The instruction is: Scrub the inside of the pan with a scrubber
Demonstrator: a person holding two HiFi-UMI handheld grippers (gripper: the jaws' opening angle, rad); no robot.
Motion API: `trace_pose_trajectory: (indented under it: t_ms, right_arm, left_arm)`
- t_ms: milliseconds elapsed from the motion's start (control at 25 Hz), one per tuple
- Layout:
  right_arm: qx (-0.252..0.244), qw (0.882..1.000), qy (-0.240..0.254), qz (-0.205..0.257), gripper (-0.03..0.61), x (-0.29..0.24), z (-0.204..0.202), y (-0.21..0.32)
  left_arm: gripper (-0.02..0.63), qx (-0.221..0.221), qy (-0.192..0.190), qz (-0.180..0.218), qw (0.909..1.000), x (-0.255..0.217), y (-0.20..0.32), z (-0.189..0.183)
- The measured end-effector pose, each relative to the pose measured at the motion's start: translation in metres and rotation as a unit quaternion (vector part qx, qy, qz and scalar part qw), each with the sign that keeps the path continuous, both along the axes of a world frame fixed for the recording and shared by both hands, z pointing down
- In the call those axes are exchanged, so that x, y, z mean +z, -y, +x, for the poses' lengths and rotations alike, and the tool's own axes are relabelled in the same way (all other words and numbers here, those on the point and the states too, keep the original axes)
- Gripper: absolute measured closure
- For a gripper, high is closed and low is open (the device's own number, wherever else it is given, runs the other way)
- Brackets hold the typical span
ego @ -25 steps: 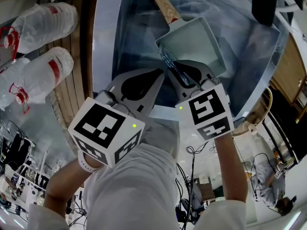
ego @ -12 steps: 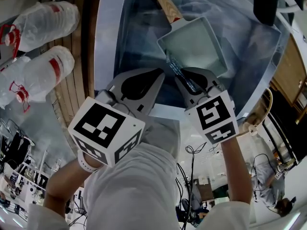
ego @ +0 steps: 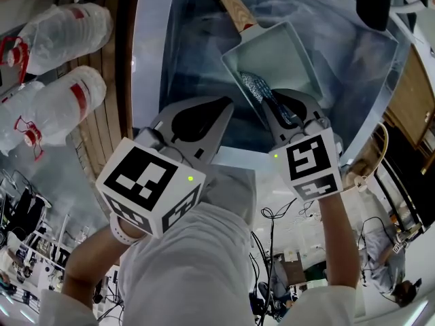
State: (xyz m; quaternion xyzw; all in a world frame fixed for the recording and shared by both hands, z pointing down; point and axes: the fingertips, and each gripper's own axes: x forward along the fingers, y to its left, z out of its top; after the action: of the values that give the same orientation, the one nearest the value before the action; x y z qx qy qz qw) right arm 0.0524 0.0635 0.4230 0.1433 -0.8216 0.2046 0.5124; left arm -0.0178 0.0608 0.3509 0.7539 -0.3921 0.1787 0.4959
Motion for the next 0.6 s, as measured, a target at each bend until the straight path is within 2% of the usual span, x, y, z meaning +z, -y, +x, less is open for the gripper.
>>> trace_pose_trajectory:
  t_ms: [280,600]
  right_arm:
    - [0.001,0.997,-0.048,0.068,0.529,0.011,0.029,0.037]
    - [-0.009,0.981,-0.116,0.155,0.531,0.006,0.062,0.079]
  left_arm:
    - [0.609,0.000,0.001,0.001,1.0000,-0.001,0.000,0.001]
    - [0.609,0.002,0.001,-0.001,1.0000,-0.002,-0.004,0.005]
